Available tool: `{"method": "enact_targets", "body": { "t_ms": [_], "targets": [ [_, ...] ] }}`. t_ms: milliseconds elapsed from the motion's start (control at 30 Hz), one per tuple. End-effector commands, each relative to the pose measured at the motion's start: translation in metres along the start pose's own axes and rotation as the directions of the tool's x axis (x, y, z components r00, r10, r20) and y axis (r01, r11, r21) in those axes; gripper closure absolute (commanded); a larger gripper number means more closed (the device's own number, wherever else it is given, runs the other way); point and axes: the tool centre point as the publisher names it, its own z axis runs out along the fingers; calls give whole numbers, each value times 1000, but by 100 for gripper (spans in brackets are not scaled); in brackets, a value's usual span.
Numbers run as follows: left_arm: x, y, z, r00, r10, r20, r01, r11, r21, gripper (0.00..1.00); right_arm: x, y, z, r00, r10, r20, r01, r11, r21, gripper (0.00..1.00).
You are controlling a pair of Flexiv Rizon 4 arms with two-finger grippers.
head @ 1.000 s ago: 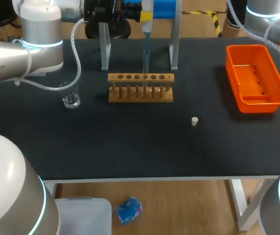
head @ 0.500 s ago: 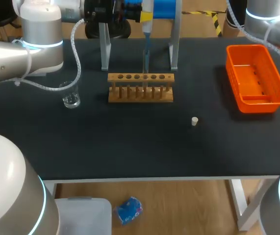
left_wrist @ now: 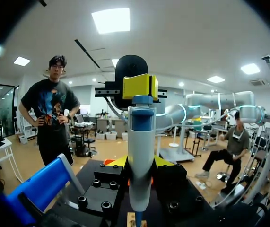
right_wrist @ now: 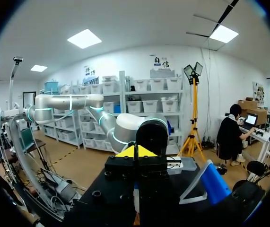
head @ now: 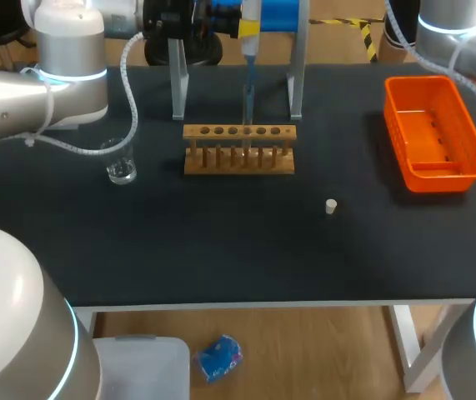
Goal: Invert the test tube, pick up the pipette, mount the tip to pipette, aspirate from beaker and dispense into the tube, eject the tip, return the pipette, and cap with the stopper.
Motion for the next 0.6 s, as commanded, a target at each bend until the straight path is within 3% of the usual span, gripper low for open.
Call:
{"method": "enact_targets", "body": {
  "t_ms": [33, 600],
  "targets": [
    [0, -4, 0, 1000, 0, 3, 0, 1000, 0, 100, 1, -1, 0, 1000, -7, 4, 7, 1000, 3, 100],
    [0, -4, 0, 1000, 0, 3, 0, 1000, 0, 100, 0, 18, 0, 999, -49, 10, 49, 999, -11, 100]
  ]
}}
